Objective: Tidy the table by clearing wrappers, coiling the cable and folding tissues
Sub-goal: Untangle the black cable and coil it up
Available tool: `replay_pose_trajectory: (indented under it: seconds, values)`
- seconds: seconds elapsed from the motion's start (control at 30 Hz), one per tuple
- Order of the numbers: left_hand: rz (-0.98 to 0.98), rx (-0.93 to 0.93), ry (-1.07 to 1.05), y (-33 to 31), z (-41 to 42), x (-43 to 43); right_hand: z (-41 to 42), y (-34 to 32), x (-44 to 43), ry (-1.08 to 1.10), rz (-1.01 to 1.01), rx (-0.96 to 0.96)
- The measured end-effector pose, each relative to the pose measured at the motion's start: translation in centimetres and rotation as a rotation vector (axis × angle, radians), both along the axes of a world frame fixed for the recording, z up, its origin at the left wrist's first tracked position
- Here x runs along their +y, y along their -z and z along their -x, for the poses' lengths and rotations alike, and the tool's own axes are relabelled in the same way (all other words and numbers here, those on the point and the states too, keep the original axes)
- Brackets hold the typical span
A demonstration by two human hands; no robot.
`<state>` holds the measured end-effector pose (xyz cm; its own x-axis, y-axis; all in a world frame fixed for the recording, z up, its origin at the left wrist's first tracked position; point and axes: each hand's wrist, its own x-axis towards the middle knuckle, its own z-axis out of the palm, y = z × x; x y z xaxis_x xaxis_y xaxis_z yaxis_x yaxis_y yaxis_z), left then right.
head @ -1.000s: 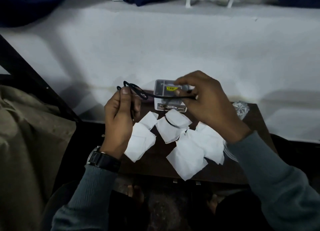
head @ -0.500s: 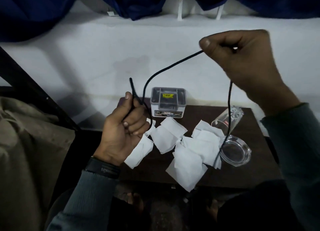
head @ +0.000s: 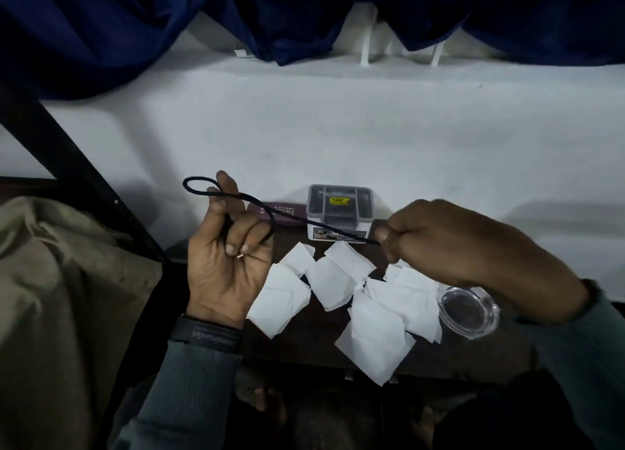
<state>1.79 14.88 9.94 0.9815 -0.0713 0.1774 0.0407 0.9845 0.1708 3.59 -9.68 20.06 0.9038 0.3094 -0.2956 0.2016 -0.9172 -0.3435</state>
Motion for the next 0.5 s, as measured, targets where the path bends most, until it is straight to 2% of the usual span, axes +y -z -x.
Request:
replay_pose_trajectory:
  seconds: [0.07, 0.13, 0.17, 0.23, 0.27, 0.3, 0.33, 0.4, 0.5]
  values:
    - [0.013, 0.041, -0.097, 0.5, -0.1, -0.2, 0.0, -0.2, -0.6, 0.022, -0.047, 0.059]
    - [-0.06, 0.146, -0.214, 0.4, -0.3, -0.2, -0.4, -0.5, -1.4, 0.064, -0.209, 0.017]
    - [-0.146, 0.226, -0.271, 0.3, -0.5, -0.4, -0.6, -0.8, -1.9, 0.109, -0.36, -0.019]
    - [-0.469, 0.359, -0.351, -0.1, -0.7, -0.8, -0.8, -1.9, -3.0, 0.247, -0.799, -0.005]
    - [-0.611, 0.385, -0.328, -0.2, -0.6, -1.0, -0.8, -2.5, -3.6, 0.309, -0.95, -0.006]
    - [-0.67, 0.362, -0.223, -0.1, -0.4, -1.1, -1.0, -3.1, -4.2, 0.361, -1.008, -0.06]
    - [-0.648, 0.301, -0.069, -0.1, -0.1, -1.1, -1.3, -3.4, -4.7, 0.401, -0.976, -0.154]
    - [-0.45, 0.131, 0.223, -0.5, 0.5, -1.1, -2.2, -3.3, -5.4, 0.446, -0.775, -0.322]
    - [-0.099, -0.001, 0.338, -1.0, 0.7, -0.7, -2.6, -2.5, -5.8, 0.409, -0.478, -0.347]
